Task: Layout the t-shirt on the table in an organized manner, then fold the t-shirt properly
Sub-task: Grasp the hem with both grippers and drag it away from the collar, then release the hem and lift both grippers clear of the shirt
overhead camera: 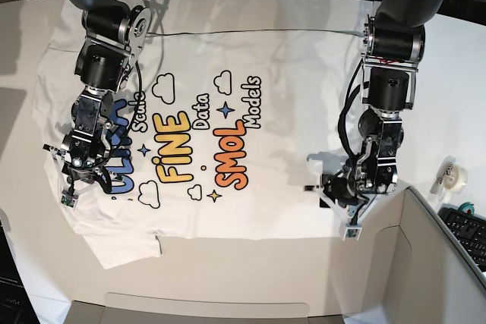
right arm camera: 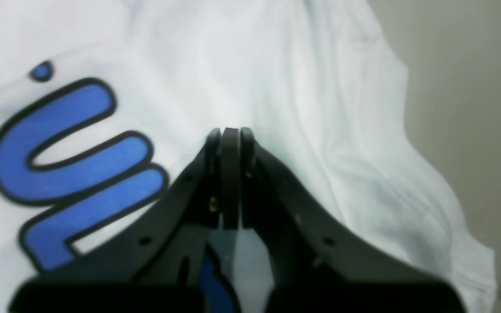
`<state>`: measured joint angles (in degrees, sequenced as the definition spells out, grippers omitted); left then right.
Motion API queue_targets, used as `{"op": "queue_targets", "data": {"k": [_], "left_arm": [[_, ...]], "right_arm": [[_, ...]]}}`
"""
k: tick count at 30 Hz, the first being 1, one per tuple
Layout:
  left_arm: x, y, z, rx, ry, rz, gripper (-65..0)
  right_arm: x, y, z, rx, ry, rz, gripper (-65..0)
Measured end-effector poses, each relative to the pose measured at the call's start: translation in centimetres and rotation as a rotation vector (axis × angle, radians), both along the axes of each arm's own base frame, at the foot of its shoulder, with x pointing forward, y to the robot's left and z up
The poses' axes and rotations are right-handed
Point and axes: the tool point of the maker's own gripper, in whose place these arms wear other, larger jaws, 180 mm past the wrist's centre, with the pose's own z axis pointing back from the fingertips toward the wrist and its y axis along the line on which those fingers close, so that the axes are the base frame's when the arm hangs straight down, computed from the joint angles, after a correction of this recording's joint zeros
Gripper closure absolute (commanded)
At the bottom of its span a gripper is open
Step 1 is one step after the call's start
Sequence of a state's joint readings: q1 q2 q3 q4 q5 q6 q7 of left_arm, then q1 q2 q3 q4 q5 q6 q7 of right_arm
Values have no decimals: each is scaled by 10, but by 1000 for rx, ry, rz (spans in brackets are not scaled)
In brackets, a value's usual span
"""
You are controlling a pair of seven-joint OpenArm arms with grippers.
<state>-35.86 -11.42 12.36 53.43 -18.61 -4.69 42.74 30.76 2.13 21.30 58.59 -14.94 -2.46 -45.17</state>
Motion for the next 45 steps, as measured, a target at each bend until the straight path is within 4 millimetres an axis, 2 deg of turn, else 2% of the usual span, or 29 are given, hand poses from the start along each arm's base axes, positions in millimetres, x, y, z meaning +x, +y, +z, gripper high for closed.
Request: {"op": "queue_targets", "data": {"k": [3, 5, 7, 10, 12, 14, 16, 17, 19, 22, 25, 28, 31, 33, 39, 42, 45], "left_arm": [[13, -8, 45, 7, -103, -30, -242], [15, -16, 72, 14, -150, -61, -231], [11, -19, 91, 31, -166, -81, -214], [-9, -18, 100, 65, -185, -109, -209], [-32, -12, 98, 62, -174, -95, -219], [-54, -5, 98, 55, -161, -76, -243], [-68, 5, 106, 61, -159, -50, -266], [-72, 10, 116, 64, -182, -36, -274], [-81, 17, 129, 72, -209, -17, -275], [-101, 23, 122, 83, -194, -5, -275], [-121, 30, 106, 120, -139, -12, -276], [-126, 40, 112, 164, -166, -17, -276], [-140, 39, 100, 191, -133, -103, -277], [-151, 39, 86, 188, -90, -129, -277], [-172, 57, 76, 140, -69, -124, -277], [-181, 60, 70, 107, -48, -114, -277], [-186, 59, 64, 95, -32, -119, -277]], "right_arm": [[9, -7, 34, -33, -91, -12, 0], [14, -15, 66, -74, -175, -28, 0], [8, -20, 90, -113, -250, -39, 0], [-19, -15, 92, -131, -268, -52, 0], [-45, -7, 85, -113, -235, -57, 0], [-67, -4, 89, -113, -223, -64, 0], [-83, -9, 106, -147, -259, -79, 0], [-97, -12, 110, -160, -260, -97, 0], [-117, -7, 109, -112, -264, -97, 0], [-148, 4, 93, 16, -241, -95, 0], [-178, -14, 73, 161, -246, -184, -31], [-216, -27, 57, 381, -280, -275, -96], [-244, -24, 51, 554, -299, -315, -112], [-257, -28, 56, 620, -344, -333, -113], [-315, -50, 59, 657, -381, -453, -114], [-330, -53, 57, 710, -398, -480, -117], [-345, -61, 43, 742, -382, -535, -177]]}}
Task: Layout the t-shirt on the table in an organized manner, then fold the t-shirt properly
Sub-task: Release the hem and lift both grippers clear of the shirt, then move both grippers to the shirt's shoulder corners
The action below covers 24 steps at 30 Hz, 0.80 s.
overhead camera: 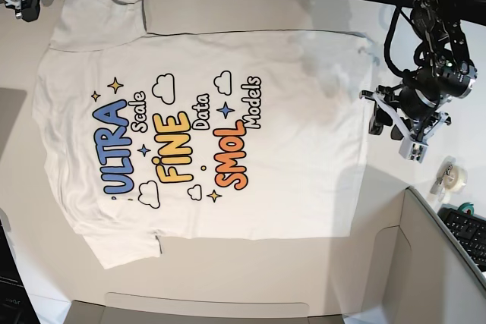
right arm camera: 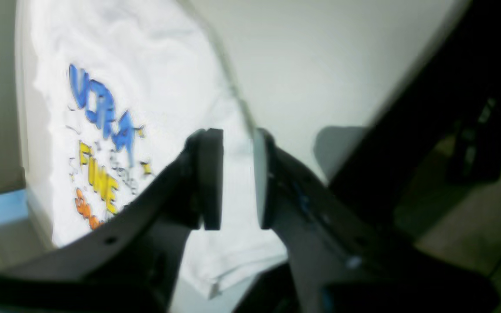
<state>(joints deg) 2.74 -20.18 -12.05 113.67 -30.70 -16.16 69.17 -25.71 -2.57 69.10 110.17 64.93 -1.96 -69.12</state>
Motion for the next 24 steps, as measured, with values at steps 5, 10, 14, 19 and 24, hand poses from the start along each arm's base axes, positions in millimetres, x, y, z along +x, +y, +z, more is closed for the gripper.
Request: {"op": "queue_targets", "data": {"k": [5, 10, 14, 19, 24], "left_arm": [[-8, -3, -9, -4, 23, -9, -277], [-9, -5, -10, -12, 1, -12, -277], [-12, -5, -13, -12, 13, -13, -277], [-14, -4, -15, -12, 18, -9, -277], [-15, -4, -16, -12, 22, -9, -277]], "right_arm": [[8, 6, -23, 48, 36, 93, -325], [28, 9, -27, -27, 113, 246, -340], [35, 10, -32, -122, 190, 378, -340], [26, 8, -42, -211, 302, 475, -340], [20, 6, -48, -279, 368, 553, -340]]}}
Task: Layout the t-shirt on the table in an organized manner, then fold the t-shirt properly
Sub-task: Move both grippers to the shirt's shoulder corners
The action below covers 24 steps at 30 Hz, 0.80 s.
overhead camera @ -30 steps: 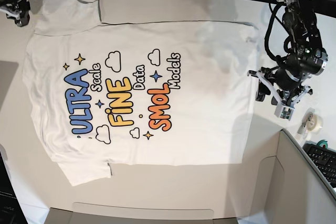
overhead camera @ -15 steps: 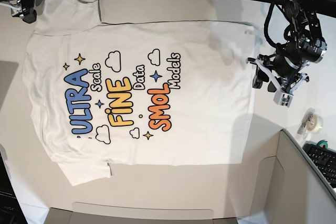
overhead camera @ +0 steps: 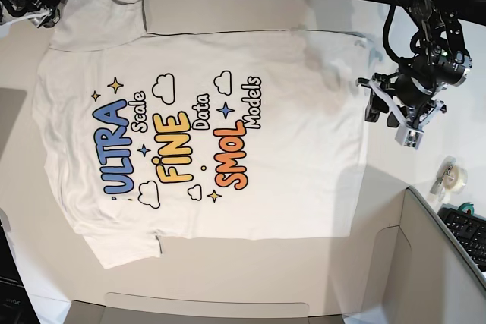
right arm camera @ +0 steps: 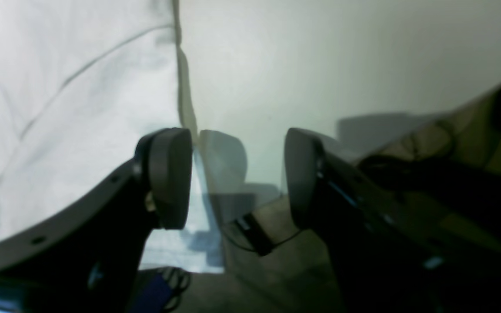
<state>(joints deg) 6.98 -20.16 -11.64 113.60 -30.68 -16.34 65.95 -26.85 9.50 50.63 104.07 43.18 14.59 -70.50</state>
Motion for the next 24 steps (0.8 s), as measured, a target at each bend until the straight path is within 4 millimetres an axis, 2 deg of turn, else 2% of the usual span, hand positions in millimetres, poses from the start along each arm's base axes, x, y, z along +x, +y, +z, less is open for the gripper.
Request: {"op": "queue_targets", "data": {"k": [6, 16, 24], "left_arm": [[0, 0, 0, 0, 0, 0, -277], [2, 0, 1, 0, -5, 0, -277], [2, 0, 2, 0, -6, 0, -277]], "right_arm": [[-9, 2, -3, -27, 31, 70, -340], [13, 25, -14, 5, -62, 192, -340], [17, 38, -15, 30, -93, 214, -340]]}}
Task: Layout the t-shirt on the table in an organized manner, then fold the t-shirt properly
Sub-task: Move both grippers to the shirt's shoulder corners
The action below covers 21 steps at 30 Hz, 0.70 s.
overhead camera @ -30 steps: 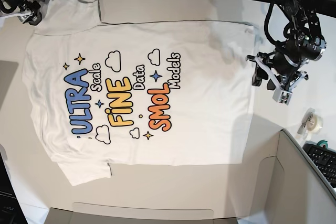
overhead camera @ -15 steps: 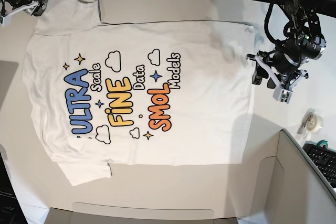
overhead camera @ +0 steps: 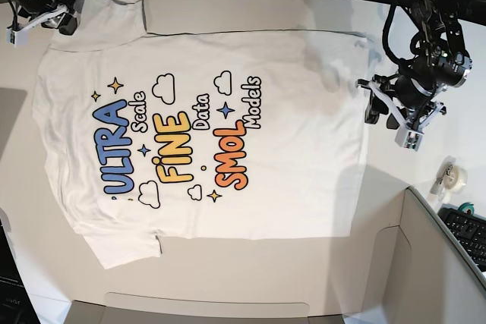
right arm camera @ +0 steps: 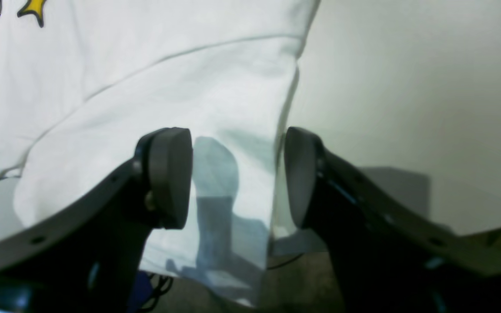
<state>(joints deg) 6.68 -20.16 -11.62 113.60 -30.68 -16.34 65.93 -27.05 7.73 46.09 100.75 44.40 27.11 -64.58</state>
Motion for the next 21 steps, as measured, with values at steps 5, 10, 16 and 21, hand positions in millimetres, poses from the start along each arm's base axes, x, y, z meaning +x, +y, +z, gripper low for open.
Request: {"op": "queue_targets", "data": {"k": [5, 10, 16, 21], "left_arm": [[0, 0, 0, 0, 0, 0, -277], [0, 0, 0, 0, 0, 0, -277], [0, 0, 0, 1, 0, 0, -277], [0, 0, 0, 1, 1, 0, -277]], "right_arm": [[0, 14, -2, 43, -24, 14, -340], [0, 35, -3, 119, -47, 42, -340], [-3, 35, -4, 127, -49, 34, -340], [-6, 32, -11, 178, -75, -6, -340]]}}
